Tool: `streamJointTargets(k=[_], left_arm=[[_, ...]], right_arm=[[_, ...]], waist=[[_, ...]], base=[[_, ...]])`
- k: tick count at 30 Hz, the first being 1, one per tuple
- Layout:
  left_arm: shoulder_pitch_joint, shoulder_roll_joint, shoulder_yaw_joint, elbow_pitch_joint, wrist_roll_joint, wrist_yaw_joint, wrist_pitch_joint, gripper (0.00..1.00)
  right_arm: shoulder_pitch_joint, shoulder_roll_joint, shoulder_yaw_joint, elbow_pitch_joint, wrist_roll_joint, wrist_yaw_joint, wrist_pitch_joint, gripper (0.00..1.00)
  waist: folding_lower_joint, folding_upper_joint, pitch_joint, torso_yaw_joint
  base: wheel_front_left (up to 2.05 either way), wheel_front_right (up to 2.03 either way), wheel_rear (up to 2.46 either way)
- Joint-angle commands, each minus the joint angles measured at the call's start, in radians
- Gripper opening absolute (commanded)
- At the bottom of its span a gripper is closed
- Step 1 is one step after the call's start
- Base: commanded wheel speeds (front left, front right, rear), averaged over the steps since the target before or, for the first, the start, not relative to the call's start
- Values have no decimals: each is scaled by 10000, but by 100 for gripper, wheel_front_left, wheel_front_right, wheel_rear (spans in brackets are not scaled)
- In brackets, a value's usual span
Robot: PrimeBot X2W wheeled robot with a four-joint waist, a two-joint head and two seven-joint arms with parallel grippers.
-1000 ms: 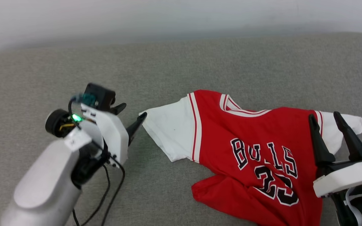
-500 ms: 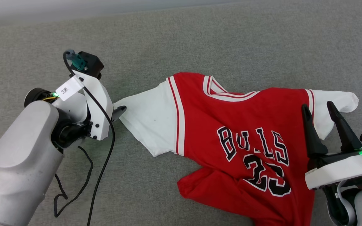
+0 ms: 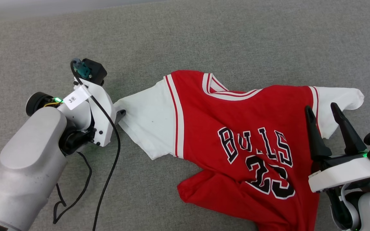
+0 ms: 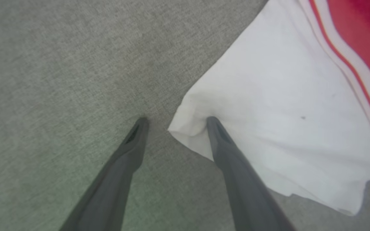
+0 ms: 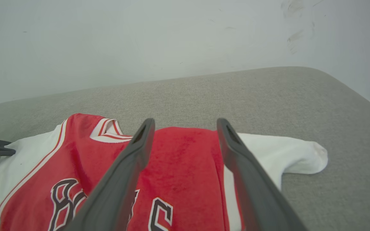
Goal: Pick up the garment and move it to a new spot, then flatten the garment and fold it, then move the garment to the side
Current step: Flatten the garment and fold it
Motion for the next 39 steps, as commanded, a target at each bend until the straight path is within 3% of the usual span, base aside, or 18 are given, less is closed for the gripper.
streamJointTargets(k=[1,7,15,27,33,39], left_arm=[[380,-121,-296,234,-117,-2,130,0],[490,72,-435,323,-507,0,-357,0],[970,774,296,-309,-903,102,-1681,0],[3935,2244,1031,-4507,-1811,1375,-2088,0],[5077,2590,1029,-6633,-1972,2046,-2062,0],[5248,2827,1072,-7809,-1730,2390,-2066,0]], right_arm=[[-118,16,-20,27,12,-7,-54,100],[-128,-66,-81,67,-37,-7,58,100],[224,-278,-217,252,41,-7,821,100],[870,-424,-681,466,-255,-7,3151,100],[303,-980,-890,124,-361,-7,5245,100],[-1336,-1990,-1209,-170,-58,-10,9392,100]], waist=[[0,0,-8,6],[0,0,-210,110],[0,0,-900,433],[0,0,-1788,1262],[0,0,-1681,1640],[0,0,-1114,1940]], base=[[0,0,0],[0,0,0],[0,0,0],[0,0,0],[0,0,0],[0,0,0]])
